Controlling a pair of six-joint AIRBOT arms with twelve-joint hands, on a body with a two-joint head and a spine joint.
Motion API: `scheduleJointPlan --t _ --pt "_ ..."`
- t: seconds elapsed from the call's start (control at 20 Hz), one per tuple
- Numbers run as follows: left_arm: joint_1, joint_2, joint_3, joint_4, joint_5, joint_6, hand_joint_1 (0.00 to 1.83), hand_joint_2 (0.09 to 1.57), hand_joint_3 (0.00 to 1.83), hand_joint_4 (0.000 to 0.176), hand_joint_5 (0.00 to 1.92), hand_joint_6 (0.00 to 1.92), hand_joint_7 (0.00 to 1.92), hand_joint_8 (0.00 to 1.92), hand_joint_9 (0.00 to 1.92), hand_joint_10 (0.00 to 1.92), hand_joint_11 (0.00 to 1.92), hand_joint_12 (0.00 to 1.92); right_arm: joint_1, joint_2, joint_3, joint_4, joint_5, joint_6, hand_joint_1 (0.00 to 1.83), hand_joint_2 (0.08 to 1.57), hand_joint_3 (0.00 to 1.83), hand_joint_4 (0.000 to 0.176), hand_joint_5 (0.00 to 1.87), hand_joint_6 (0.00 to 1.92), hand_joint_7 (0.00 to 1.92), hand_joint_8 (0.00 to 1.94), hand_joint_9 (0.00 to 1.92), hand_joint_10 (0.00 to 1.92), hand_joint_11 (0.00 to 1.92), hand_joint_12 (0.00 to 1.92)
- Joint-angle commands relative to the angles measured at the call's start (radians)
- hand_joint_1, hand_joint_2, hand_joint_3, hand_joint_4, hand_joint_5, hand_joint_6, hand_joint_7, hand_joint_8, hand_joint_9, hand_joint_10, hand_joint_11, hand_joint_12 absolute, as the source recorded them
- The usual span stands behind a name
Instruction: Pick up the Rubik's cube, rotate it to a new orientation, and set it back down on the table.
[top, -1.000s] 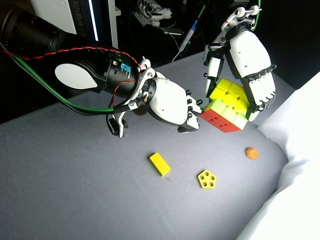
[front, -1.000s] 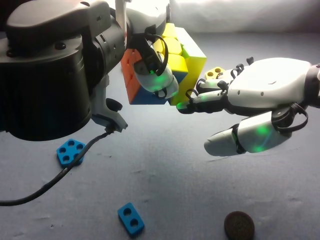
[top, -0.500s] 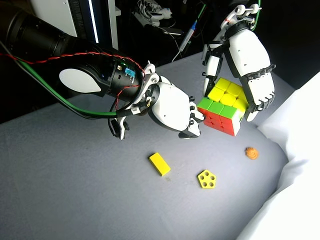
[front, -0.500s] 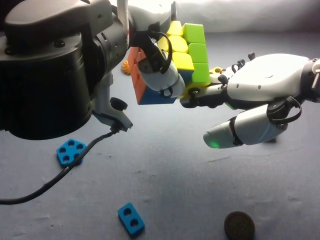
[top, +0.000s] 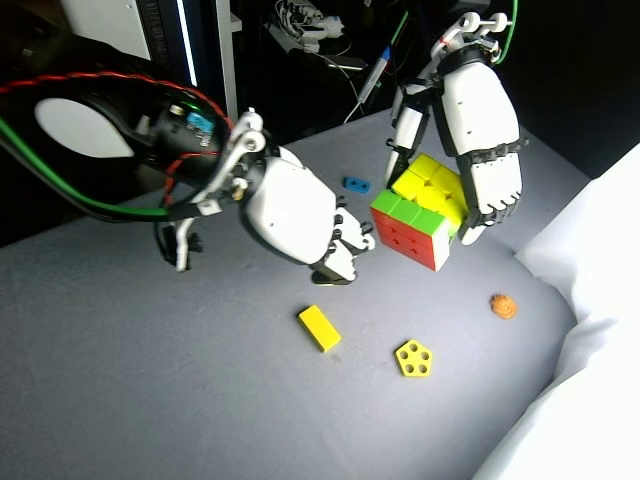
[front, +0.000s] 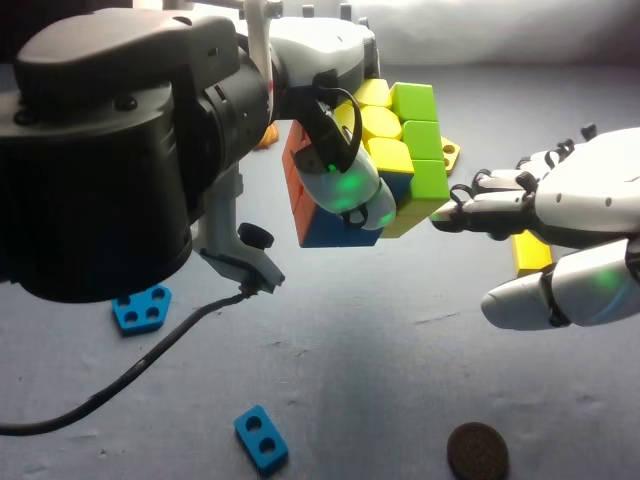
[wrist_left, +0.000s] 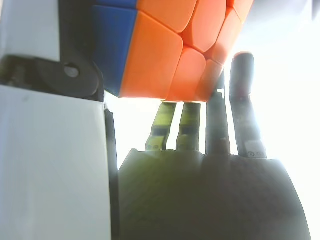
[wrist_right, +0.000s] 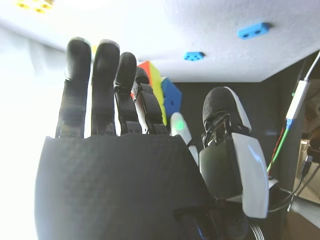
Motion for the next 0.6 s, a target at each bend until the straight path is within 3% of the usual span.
scheduleJointPlan --t 0.0,0.15,0.25,0.35,0.55 --pt "-0.002 0.012 -0.003 0.095 -0.005 -0.025 1.12 1.16 0.00 0.000 0.20 1.49 0.23 1.54 0.24 1.57 0.15 1.76 0.020 0.013 -0.003 0.004 0.107 0.007 0.00 1.28 0.00 0.000 0.05 0.00 0.39 1.49 0.30 1.92 0.15 1.92" --pt "0.027 0.022 -0.012 0.133 -0.014 -0.085 1.13 1.15 0.00 0.000 0.20 1.51 0.24 1.55 0.25 1.58 0.16 1.76 0.041 0.052 -0.001 0.004 0.125 0.028 0.00 1.28 0.00 0.000 0.07 0.01 0.37 1.49 0.28 1.92 0.13 1.92" --pt "0.052 0.031 -0.016 0.144 -0.014 -0.112 1.10 1.17 0.00 0.000 0.17 1.54 0.20 1.58 0.22 1.61 0.13 1.77 0.052 0.071 0.008 0.021 0.215 0.045 0.00 1.27 0.00 0.000 0.07 0.00 0.38 1.50 0.26 1.92 0.11 1.92" --pt "0.090 0.034 -0.017 0.213 -0.019 -0.221 1.15 1.15 0.00 0.000 0.20 1.47 0.24 1.52 0.24 1.57 0.14 1.74 0.068 0.069 0.022 0.036 0.240 0.046 0.00 1.28 0.00 0.000 0.07 0.00 0.38 1.51 0.27 1.92 0.15 1.92" --pt "0.174 0.033 -0.017 0.336 -0.042 -0.432 1.10 1.18 0.01 0.000 0.17 1.55 0.21 1.57 0.23 1.61 0.14 1.78 0.078 0.057 0.028 0.036 0.240 0.033 0.00 1.28 0.00 0.000 0.07 0.00 0.37 1.51 0.29 1.92 0.16 1.92"
